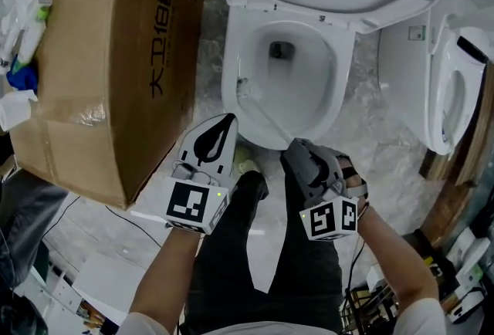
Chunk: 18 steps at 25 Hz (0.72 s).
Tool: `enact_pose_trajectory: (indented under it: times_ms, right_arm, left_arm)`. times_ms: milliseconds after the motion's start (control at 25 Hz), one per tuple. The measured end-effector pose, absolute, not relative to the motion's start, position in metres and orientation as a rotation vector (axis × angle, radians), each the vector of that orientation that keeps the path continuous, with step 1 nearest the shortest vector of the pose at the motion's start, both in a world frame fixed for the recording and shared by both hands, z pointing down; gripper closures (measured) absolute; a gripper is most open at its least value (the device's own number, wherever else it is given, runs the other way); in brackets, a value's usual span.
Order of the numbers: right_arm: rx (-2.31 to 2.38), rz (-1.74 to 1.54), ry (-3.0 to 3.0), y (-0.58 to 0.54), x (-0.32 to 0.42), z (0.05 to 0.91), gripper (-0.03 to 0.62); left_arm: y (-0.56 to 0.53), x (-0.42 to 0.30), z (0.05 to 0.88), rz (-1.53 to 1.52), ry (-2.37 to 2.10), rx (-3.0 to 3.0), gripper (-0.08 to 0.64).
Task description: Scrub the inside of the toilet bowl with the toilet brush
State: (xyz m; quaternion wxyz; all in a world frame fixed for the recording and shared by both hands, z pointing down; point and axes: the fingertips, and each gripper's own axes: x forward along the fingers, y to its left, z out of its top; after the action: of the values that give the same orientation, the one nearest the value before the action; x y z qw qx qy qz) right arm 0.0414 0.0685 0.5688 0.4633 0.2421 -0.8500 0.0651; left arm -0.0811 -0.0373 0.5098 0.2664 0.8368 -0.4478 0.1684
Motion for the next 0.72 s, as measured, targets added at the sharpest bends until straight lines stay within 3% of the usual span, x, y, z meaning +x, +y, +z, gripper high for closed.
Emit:
enact_pose_trajectory:
  times_ms: [720]
  right_arm:
    - [0.594, -0.361, -1.981, 0.005, 0.049, 0.585, 0.437]
  left_arm:
    - [-0.05, -0.074, 0.521, 0.444, -1.238, 2.259, 0.552]
